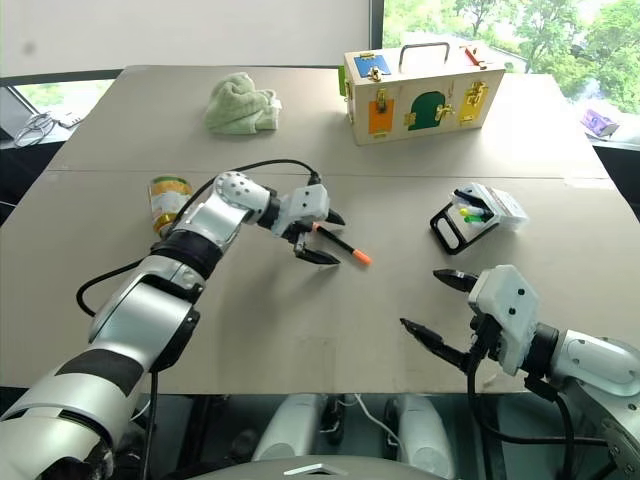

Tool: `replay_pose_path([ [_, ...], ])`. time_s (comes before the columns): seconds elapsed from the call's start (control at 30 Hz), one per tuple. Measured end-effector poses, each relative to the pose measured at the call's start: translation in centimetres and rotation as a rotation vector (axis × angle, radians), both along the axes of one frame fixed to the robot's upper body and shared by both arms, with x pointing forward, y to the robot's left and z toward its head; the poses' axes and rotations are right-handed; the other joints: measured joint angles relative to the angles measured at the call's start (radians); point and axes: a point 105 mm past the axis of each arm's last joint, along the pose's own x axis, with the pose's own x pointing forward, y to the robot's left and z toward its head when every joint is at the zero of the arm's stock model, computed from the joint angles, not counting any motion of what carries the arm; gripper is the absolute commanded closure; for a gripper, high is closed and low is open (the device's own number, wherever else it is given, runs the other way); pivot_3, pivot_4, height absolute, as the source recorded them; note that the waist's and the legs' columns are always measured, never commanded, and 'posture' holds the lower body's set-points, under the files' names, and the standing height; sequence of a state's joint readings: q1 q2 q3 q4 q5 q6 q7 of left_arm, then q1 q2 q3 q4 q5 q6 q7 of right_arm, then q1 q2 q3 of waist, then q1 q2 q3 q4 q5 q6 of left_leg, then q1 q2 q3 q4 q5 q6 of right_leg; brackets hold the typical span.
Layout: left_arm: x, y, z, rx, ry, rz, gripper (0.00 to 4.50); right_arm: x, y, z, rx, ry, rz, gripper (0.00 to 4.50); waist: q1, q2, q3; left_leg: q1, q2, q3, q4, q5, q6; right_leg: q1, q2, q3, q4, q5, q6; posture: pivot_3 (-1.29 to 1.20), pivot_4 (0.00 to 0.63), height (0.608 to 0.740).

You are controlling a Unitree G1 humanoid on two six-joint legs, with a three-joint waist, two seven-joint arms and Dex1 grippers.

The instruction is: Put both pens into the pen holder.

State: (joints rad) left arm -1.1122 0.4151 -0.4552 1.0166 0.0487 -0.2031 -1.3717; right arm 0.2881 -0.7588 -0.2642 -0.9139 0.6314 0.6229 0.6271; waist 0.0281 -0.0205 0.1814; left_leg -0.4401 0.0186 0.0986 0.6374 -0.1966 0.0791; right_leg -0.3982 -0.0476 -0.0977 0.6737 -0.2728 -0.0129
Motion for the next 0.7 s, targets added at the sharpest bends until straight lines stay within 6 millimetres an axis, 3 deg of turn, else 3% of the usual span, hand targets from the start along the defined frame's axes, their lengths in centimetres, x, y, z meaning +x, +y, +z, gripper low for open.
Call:
replay_pose_path([
  [0.13,-0.2,-0.3,0.1,0.128,0.034,-0.089,2.10,0.1,0.6,0.7,0.026,-0.060,-0.079,0.00,-0.006,0.000,-0.001,0.000,0.000,0.000,0.001,0.000,0.000,0.000,0.000,0.000,0.000,-0.002,0.003,0.00,0.150,0.740],
  [0.3,-0.3,0.4,0.2,0.174,0.069,-0.091,4.35,0.5,1.4,-0.2,0.018,-0.056,-0.156,0.00,-0.020,-0.003,-0.002,0.000,0.001,0.000,0.003,-0.001,0.001,0.000,0.000,0.001,0.002,-0.002,0.003,0.00,0.150,0.740],
  [0.47,-0.2,0.2,0.4,0.092,0.088,-0.060,4.47,2.1,1.5,0.2,0.065,-0.086,-0.309,0.00,-0.018,-0.003,-0.002,0.000,0.001,0.000,0.004,0.000,0.000,0.000,0.000,0.001,0.003,-0.002,0.003,0.00,0.150,0.740],
  [0.6,0.2,-0.4,2.1,-0.194,0.173,0.043,4.47,3.9,3.1,3.1,0.283,-0.146,-0.382,0.00,-0.019,-0.003,-0.002,-0.003,0.002,-0.001,0.007,0.000,0.000,-0.003,0.001,0.000,0.006,-0.002,0.003,0.00,0.150,0.740],
  [0.7,0.7,1.0,4.8,-0.411,0.228,0.158,4.47,5.0,5.1,5.0,0.414,-0.132,-0.343,0.00,-0.028,-0.003,-0.002,-0.013,0.003,-0.001,0.014,0.000,0.000,-0.010,0.002,0.000,0.010,0.001,-0.001,0.00,0.150,0.740],
])
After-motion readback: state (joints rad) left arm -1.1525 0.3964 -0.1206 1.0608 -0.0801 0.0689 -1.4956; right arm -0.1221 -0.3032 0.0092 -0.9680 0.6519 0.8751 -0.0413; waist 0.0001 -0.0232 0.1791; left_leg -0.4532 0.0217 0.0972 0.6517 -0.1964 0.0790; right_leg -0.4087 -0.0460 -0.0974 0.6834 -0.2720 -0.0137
